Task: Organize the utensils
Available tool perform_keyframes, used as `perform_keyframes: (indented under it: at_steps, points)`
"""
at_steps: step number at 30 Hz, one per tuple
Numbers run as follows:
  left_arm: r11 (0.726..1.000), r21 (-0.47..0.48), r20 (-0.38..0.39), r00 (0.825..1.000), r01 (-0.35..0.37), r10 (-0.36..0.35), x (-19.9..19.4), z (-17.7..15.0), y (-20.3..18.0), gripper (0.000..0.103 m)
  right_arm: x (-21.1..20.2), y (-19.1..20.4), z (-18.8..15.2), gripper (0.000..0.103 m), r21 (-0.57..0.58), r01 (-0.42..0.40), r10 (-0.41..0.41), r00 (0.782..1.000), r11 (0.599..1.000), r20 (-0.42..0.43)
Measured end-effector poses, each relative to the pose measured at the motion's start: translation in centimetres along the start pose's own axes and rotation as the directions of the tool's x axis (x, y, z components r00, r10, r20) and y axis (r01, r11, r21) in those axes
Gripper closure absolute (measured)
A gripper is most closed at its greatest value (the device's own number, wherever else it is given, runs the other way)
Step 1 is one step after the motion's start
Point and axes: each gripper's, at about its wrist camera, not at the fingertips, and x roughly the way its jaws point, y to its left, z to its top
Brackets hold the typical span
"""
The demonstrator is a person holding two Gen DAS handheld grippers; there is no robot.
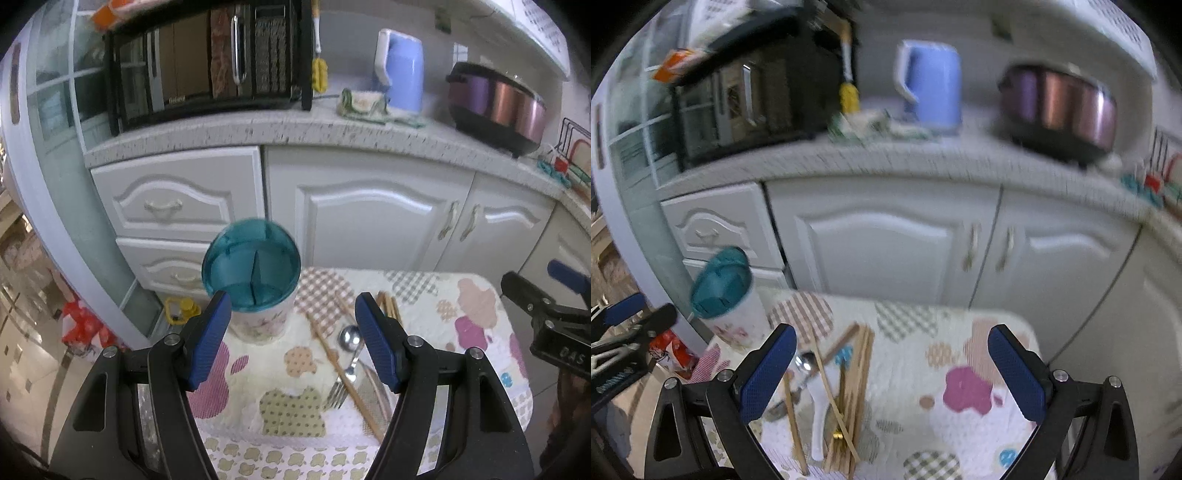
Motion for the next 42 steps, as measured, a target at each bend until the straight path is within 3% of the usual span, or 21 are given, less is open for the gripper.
perform_keyframes:
  at_steps: [7, 13, 42]
  points:
    - [1.0, 0.003, 0.088, 0.996, 0.007, -0.008, -2.3, 1.3, -0.3, 0.033, -2.5, 1.4, 2.0, 0.0, -0.038, -0.003, 0.005, 0.998, 0.999, 0.063]
    - [1.0, -0.001, 0.113, 0.993, 0.023, -0.022, -3.0, 1.5, -0.2, 0.033, -3.7, 1.9, 2.7, 0.0, -0.054, -0.018, 0.023, 0.996, 0.998, 0.09]
    - [0.998, -0.02, 0.098, 0.993, 0.062, -0.06, -2.3, 1.6, 0.0, 0.033, -1.8, 1.8, 2.7, 0.0, -0.056, -0.042, 0.042, 0.999, 0.998, -0.006]
